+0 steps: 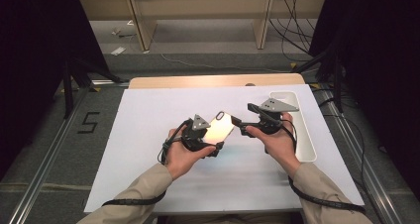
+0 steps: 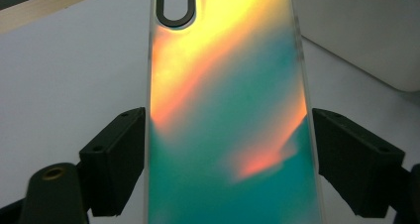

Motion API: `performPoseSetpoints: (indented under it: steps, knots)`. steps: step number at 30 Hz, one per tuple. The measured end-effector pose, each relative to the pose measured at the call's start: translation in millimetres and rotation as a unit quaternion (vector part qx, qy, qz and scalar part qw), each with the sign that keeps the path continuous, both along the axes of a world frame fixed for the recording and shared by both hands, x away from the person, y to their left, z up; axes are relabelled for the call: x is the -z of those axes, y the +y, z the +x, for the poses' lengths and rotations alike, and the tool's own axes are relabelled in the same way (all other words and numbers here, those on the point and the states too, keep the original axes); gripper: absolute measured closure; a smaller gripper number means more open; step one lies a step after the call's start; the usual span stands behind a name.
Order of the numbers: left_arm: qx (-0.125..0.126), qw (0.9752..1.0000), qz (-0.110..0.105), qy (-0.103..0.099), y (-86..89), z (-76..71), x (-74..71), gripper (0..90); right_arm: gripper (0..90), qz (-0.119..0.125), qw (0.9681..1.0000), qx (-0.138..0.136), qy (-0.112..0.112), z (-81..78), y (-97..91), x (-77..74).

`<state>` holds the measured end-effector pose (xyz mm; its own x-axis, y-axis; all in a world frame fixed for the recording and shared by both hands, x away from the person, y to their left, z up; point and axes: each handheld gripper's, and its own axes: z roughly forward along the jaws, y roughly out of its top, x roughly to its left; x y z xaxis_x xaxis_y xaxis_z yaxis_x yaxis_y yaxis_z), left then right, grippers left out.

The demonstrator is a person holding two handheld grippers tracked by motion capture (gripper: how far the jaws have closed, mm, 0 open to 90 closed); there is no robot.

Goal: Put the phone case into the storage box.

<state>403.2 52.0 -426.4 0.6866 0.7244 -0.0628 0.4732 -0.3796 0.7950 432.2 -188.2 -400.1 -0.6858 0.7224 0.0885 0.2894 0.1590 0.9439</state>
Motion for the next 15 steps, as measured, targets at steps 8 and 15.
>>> performPoseSetpoints:
  steps: [8,15]
  knots:
    - [0.005,1.0,0.0,-0.001,-3.1,-2.3,-0.7,16.8,19.1,-0.001,0.9999,-0.005,0.009,6.0,11.7,2.5]
    - [0.011,0.9999,0.001,-0.003,-6.5,-5.0,-0.7,16.8,19.3,0.005,0.9999,-0.006,0.013,10.6,14.3,2.9]
